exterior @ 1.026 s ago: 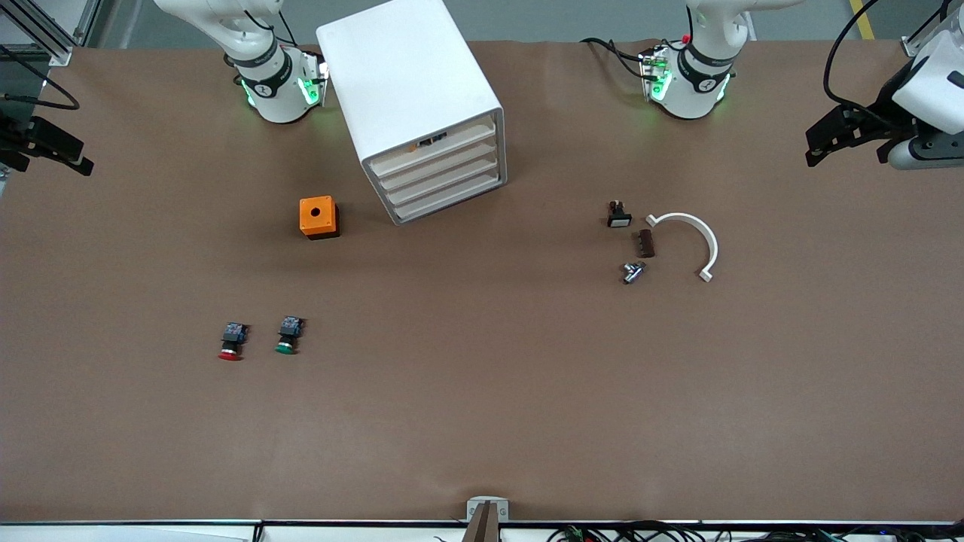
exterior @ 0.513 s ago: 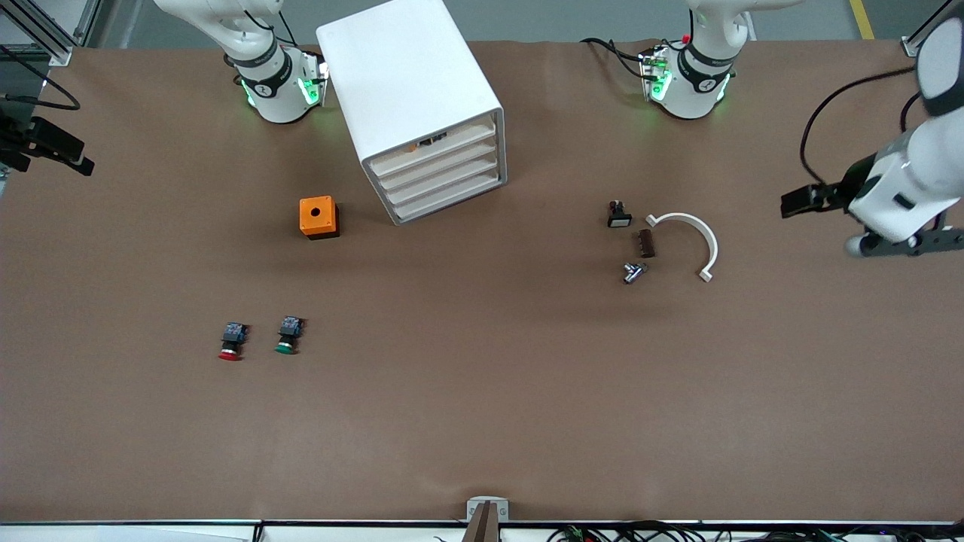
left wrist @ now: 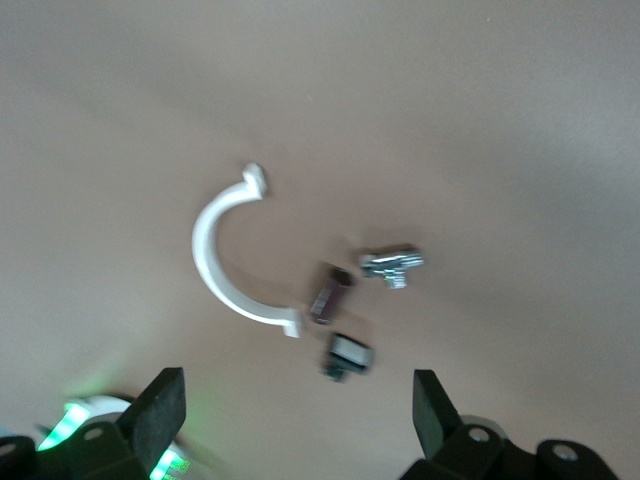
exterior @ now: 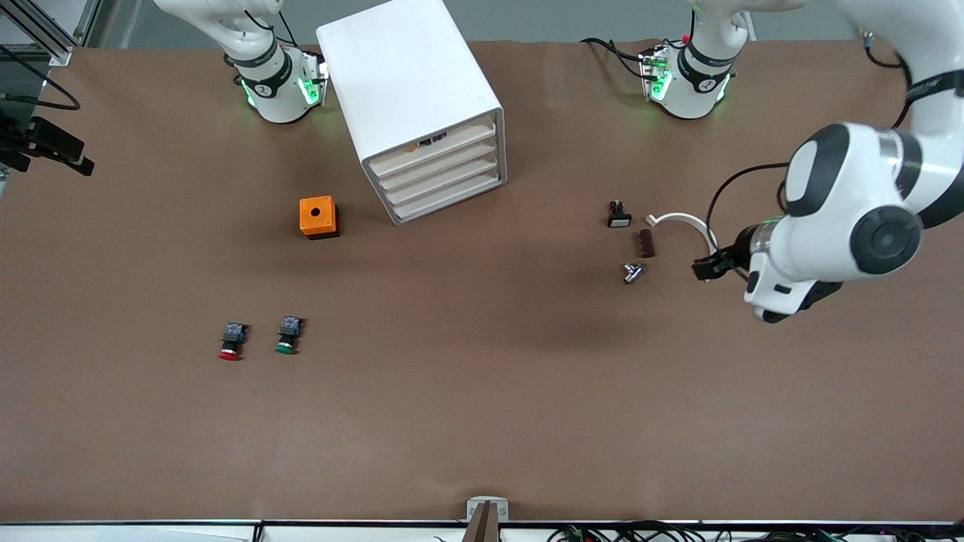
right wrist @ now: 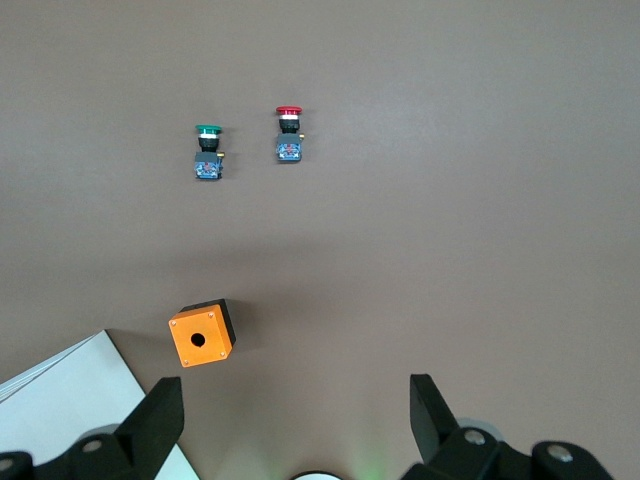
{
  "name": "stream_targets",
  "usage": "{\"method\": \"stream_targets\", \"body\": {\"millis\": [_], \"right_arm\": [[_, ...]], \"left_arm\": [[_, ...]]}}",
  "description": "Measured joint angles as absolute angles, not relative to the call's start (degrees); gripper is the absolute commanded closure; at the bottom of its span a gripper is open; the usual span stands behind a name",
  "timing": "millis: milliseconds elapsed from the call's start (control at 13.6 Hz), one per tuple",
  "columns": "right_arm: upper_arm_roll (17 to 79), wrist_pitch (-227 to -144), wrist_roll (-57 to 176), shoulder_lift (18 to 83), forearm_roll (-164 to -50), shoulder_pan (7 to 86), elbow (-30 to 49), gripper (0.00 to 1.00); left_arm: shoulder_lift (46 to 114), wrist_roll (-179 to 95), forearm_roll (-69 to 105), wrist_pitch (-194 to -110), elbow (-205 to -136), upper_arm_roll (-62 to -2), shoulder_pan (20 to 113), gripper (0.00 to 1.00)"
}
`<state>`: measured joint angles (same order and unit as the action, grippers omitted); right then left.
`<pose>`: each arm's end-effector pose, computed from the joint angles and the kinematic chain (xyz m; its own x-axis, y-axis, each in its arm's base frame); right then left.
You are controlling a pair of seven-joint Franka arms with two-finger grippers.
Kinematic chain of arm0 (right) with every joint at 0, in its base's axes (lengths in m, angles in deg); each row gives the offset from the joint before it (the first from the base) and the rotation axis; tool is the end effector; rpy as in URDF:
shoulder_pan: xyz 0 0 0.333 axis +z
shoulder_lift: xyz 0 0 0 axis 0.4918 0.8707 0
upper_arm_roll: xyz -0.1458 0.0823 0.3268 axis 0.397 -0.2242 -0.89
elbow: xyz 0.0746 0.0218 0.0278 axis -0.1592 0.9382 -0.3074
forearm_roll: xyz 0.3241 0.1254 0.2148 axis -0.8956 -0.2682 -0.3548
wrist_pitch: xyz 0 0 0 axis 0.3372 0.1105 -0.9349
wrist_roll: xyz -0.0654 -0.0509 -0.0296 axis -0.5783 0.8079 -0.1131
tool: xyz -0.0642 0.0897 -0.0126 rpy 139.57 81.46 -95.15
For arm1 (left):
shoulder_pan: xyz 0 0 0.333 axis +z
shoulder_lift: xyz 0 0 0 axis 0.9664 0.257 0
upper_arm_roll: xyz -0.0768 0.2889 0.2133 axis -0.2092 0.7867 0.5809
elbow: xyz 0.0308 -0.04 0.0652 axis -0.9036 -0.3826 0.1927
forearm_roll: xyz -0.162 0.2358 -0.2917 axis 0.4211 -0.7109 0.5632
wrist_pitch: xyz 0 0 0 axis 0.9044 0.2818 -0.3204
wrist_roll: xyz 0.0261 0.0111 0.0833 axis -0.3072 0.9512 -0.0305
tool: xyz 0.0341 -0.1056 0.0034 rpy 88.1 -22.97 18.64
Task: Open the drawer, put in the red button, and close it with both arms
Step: 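Move the left gripper toward the white drawer cabinet's handle, then grasp the drawer handle with the left gripper while the right gripper reaches the red button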
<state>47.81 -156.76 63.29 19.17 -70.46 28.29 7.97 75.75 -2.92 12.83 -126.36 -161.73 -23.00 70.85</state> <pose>0.5096 -0.0626 0.6840 0.9953 -0.0894 -0.0374 -0.0901 -0.9958 -0.0170 0.6401 -0.1471 0.4432 0.7843 0.5325 -0.3183 0.5097 -0.8456 -0.1587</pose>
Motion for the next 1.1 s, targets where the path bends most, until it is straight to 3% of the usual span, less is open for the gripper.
{"method": "stream_targets", "body": {"millis": [513,1099], "right_arm": [[47.9,-156.8,63.3,19.8,-70.4,28.3,6.8,0.00],[48.0,-165.7,60.3,32.1,-69.8,27.5,6.7,0.00]], "left_arm": [[89.6,32.1,20.5,-126.4,-154.3,-23.2,60.4,0.00],[95.9,58.8,43.5,-126.3,-153.3,-23.2,52.2,0.05]]}}
